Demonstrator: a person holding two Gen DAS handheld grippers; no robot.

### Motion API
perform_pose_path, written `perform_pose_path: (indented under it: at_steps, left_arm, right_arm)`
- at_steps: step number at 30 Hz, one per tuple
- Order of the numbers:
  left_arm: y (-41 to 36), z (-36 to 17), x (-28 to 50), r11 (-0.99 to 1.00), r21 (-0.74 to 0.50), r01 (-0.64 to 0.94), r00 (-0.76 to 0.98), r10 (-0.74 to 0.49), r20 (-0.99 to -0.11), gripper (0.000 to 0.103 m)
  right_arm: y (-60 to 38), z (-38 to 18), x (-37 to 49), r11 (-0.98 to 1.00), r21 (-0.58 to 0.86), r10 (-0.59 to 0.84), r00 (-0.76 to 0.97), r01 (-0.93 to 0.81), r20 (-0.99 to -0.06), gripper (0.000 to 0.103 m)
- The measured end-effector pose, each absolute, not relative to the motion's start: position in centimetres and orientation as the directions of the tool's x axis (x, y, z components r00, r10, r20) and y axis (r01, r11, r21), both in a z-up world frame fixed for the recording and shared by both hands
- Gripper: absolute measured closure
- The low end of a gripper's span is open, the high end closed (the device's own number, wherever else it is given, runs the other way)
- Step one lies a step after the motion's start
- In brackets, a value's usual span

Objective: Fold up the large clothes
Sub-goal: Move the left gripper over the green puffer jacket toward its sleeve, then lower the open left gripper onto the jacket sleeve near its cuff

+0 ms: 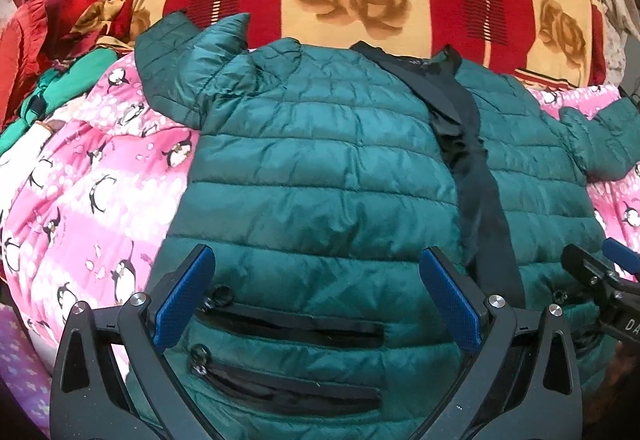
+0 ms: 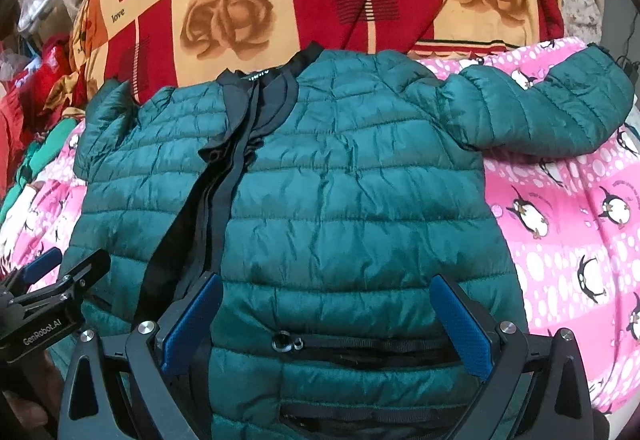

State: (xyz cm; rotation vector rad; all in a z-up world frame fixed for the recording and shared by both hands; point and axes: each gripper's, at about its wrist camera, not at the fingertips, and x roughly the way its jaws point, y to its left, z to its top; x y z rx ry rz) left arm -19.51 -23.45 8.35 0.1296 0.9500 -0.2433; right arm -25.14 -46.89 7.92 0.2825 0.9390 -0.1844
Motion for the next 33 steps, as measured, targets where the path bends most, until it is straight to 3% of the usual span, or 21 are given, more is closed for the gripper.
perform_pose_path:
  at_steps: [15,33]
  left_arm:
    - [-21.8,9.4,-16.3,0.978,0.015,0.206,0.564,-0.107,-0.819,0.0]
    - [-19.8,14.1,-9.8,0.989,0.031,0.147,0.622,-0.068,-0.78,0.0]
  right_arm:
    - [-46.6,8.8,-21.7,0.95,0.189,0.011,0.576,0.249,-0.817,0.0]
    - [-49.0,13.3,-14.9,0.958,0.128,-0.056,0.603,0.258,-0.796,0.0]
